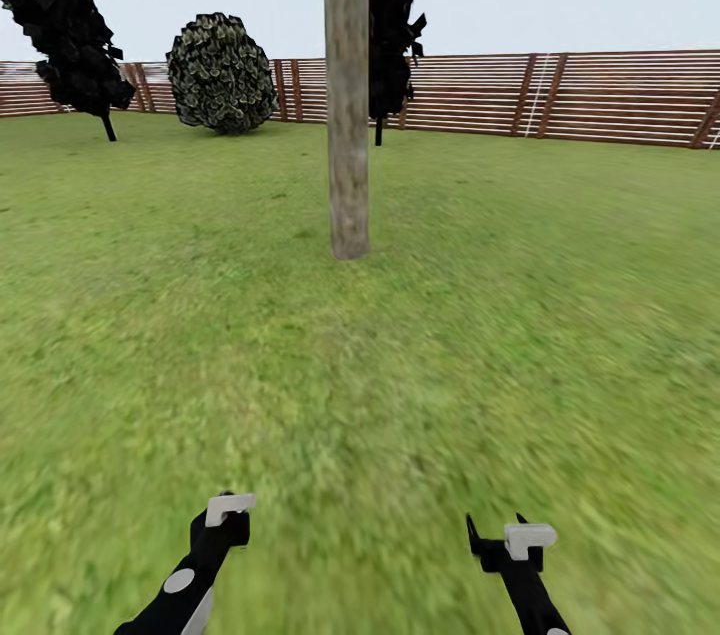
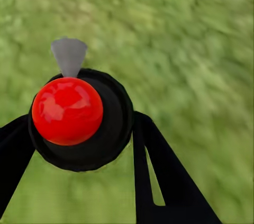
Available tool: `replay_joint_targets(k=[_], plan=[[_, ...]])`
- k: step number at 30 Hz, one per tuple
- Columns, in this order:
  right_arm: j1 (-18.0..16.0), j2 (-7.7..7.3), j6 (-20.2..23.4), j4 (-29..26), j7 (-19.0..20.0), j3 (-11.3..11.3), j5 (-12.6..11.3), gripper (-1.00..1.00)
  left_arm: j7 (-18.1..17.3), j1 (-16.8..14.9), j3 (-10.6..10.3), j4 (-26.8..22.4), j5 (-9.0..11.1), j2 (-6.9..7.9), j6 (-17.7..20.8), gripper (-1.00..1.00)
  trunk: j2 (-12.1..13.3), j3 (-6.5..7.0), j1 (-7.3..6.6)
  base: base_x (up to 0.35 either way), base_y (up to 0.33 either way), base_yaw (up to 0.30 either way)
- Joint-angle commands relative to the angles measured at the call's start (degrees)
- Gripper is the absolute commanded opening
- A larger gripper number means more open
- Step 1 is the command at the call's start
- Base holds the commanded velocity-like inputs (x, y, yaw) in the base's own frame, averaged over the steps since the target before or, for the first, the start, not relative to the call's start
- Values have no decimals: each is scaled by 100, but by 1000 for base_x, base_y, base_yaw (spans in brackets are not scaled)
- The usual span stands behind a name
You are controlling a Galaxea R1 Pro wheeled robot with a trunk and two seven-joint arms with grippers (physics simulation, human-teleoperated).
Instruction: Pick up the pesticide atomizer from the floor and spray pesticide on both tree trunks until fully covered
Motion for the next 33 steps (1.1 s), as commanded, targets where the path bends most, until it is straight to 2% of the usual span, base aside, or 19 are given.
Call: replay_joint_targets(k=[1, 33], plan=[[0, 0, 1, 0, -2, 0, 0, 100, -4, 1, 1, -1, -2, 0, 0, -100, 0, 0, 0, 339, 92, 0], [0, 0, 1, -11, -4, -1, -9, 100, -4, 1, 1, -1, -3, 0, 0, -100, 0, 0, 0, 339, 88, 0]])
